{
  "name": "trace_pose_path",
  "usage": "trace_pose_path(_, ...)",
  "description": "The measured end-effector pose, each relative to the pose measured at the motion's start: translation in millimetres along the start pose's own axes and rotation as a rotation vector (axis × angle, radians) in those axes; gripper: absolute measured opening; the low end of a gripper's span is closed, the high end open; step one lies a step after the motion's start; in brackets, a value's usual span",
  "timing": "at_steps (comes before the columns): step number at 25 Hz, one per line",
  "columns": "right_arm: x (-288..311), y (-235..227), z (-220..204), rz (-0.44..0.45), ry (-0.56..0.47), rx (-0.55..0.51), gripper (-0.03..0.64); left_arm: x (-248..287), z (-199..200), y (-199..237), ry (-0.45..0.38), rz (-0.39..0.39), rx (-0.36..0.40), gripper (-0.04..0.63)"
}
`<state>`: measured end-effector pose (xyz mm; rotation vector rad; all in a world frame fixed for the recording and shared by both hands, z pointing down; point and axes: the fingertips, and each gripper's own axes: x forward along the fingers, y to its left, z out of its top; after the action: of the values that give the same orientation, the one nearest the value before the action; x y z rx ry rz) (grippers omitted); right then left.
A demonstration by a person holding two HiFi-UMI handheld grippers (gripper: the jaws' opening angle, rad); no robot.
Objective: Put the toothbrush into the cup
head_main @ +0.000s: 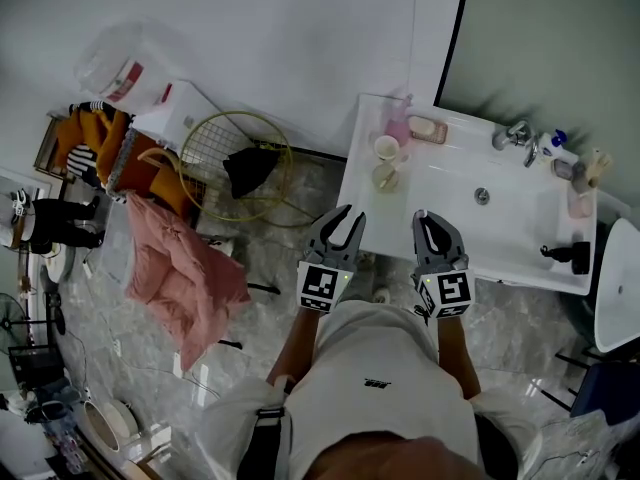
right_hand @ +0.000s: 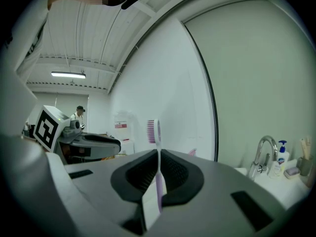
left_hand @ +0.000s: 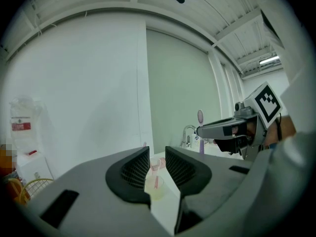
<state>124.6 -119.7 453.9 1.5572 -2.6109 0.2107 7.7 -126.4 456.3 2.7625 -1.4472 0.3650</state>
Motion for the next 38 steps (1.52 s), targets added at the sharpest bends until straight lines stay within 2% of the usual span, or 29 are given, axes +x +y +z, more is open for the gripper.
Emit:
trace_pose_path(20,69,-42,-7,-0.06,0.053,0.038,0.041,77,-24,42,0.051,-0.091,-0.033,0.095)
trace_pose_path(38,118,-47,-14,-0.123,0.067,0.07,0.041,125,-59,69,0.111,-0.224,-0.043,0.095)
